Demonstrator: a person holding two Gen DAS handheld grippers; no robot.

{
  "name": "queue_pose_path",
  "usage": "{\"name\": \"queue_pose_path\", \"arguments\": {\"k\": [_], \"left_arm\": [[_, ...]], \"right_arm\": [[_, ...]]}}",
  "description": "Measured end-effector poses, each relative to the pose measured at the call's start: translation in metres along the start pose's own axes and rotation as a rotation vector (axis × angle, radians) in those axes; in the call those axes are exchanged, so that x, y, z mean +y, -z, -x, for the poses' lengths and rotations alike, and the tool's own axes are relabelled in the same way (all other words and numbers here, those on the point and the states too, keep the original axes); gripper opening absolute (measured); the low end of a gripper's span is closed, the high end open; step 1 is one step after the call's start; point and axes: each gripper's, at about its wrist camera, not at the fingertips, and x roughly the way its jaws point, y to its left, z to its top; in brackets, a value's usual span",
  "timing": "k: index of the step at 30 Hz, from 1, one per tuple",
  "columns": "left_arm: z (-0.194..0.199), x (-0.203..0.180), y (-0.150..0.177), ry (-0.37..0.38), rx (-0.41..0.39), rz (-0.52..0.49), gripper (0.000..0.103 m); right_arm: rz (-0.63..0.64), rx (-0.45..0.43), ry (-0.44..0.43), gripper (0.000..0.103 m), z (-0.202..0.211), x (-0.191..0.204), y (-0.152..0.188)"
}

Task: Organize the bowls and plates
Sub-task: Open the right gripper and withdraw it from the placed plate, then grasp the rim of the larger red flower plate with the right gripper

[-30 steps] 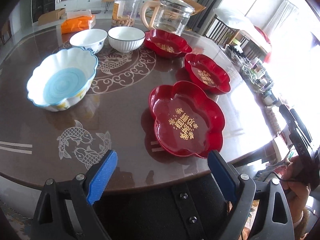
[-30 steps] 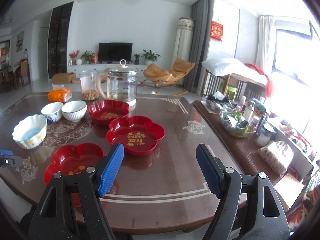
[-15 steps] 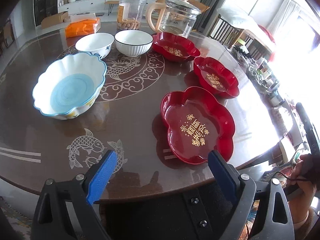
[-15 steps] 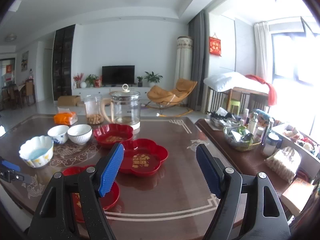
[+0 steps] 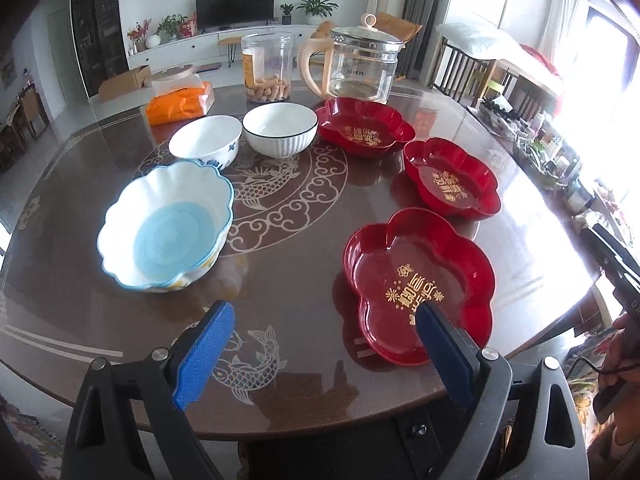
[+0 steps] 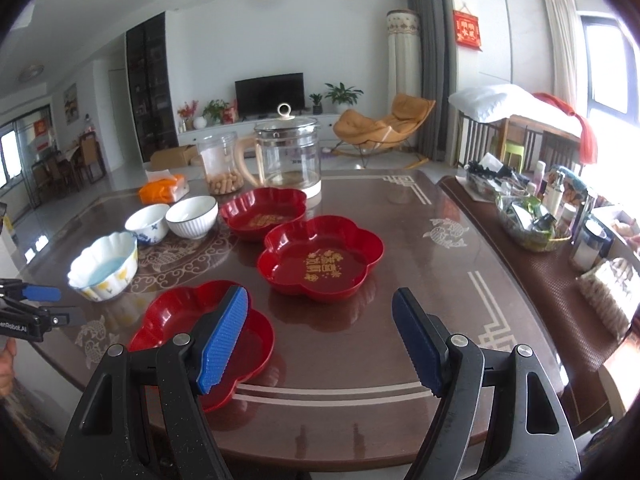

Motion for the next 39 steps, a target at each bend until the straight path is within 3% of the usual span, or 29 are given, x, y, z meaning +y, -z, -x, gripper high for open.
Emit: {"name": "queue_pose_path", "arguments": {"k": [6, 11, 16, 21, 25, 33, 37, 39], "left_arm": [[-0.023, -0.001, -0.037, 0.035, 0.058, 0.021, 0.092], [-0.051, 0.002, -0.089, 0.05, 0.078, 0.075, 0.092], [-0.084, 0.008, -0.133, -0.015, 0.056, 0.171, 0.091], [-0.125, -0.001, -0.15, -0.046, 0.087, 0.251, 0.09], [-0.157, -0.009, -0.165, -0.086, 0.1, 0.287, 0.087], [-0.217, -0.022, -0.174, -0.11, 0.175, 0.382, 0.076], [-0.236, -0.023, -0.175, -0.096, 0.179, 0.434, 0.071], [-0.245, -0.026, -0.177, -0.099, 0.185, 0.446, 0.069]], "right_arm": [[-0.033, 0.119, -0.091, 0.078, -0.024, -0.009, -0.019], [-0.047, 0.238, -0.18, 0.078, -0.061, -0.015, -0.055], [-0.034, 0.326, -0.181, 0.078, -0.12, -0.029, -0.113], [-0.082, 0.401, -0.199, 0.078, -0.195, -0.053, -0.155], [-0.099, 0.472, -0.232, 0.078, -0.246, -0.055, -0.165], [0.014, 0.599, -0.24, 0.075, -0.321, -0.018, -0.161], [0.023, 0.648, -0.227, 0.051, -0.354, -0.011, -0.153], [0.029, 0.662, -0.222, 0.05, -0.367, -0.006, -0.148]]}}
